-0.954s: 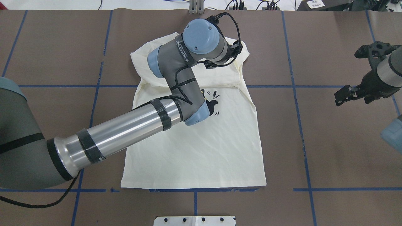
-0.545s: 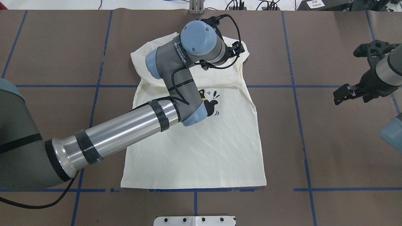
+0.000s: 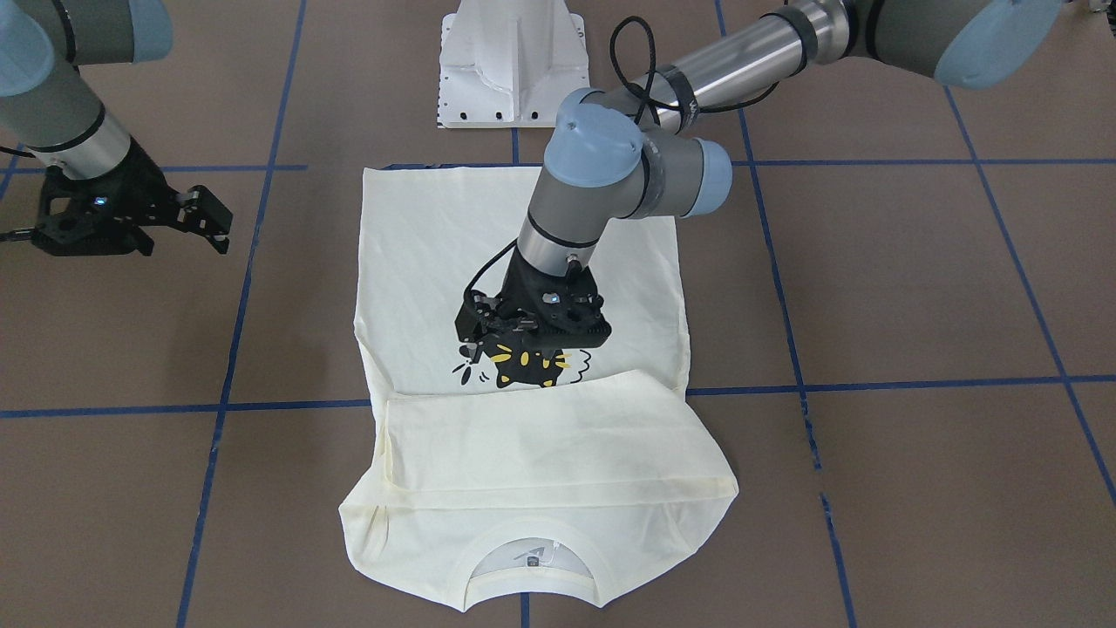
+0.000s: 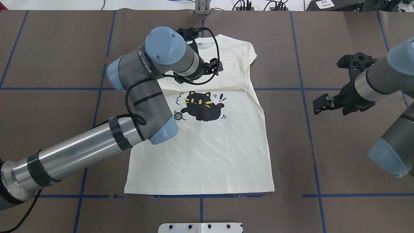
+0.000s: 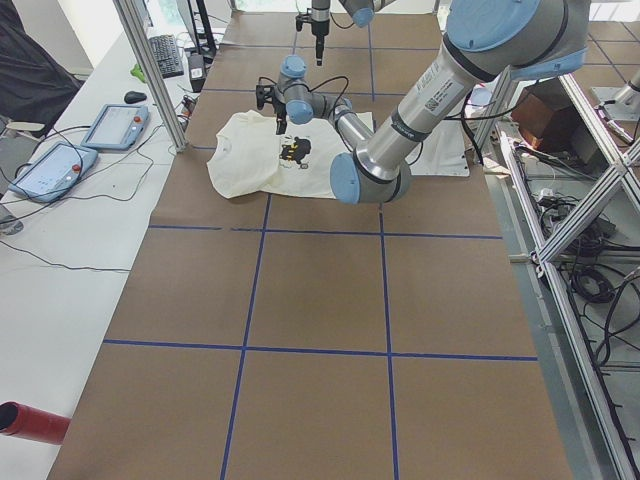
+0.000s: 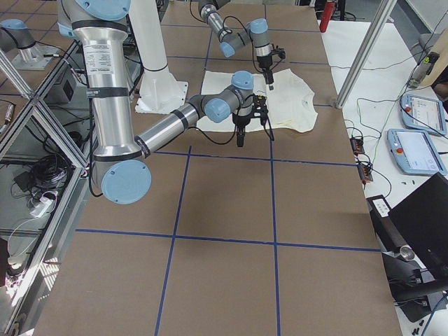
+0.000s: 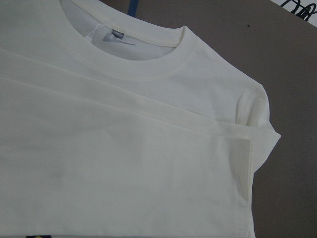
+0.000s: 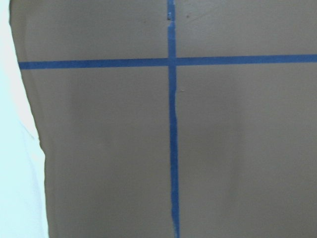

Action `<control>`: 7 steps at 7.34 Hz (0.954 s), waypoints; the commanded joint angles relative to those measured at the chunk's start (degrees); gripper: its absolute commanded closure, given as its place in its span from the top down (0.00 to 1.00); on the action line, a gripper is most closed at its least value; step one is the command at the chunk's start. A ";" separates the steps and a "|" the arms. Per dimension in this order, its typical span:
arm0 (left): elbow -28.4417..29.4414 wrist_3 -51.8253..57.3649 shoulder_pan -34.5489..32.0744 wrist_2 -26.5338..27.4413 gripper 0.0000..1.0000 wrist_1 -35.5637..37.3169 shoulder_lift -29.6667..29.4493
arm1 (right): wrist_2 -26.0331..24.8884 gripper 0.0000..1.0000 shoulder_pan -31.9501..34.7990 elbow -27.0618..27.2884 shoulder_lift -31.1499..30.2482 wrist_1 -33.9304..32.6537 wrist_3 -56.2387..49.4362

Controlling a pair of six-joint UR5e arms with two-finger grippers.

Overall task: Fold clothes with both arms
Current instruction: 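Release the sleeve and move both grippers to the hem corners nearest the robot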

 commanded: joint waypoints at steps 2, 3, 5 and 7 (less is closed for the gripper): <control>-25.61 7.39 0.30 -0.18 1.00 8.99 19.19 | -9.83 1.00 -15.34 2.59 -0.54 6.47 19.01; -30.72 7.49 0.57 0.08 1.00 10.91 23.34 | -17.88 1.00 -24.27 4.08 -0.63 6.47 26.03; -33.67 7.40 0.74 0.17 1.00 11.90 25.23 | -24.02 1.00 -32.78 4.28 -0.63 6.38 31.28; -33.67 7.31 1.01 0.26 1.00 11.90 24.96 | -24.02 0.99 -34.29 2.36 -0.37 6.20 31.55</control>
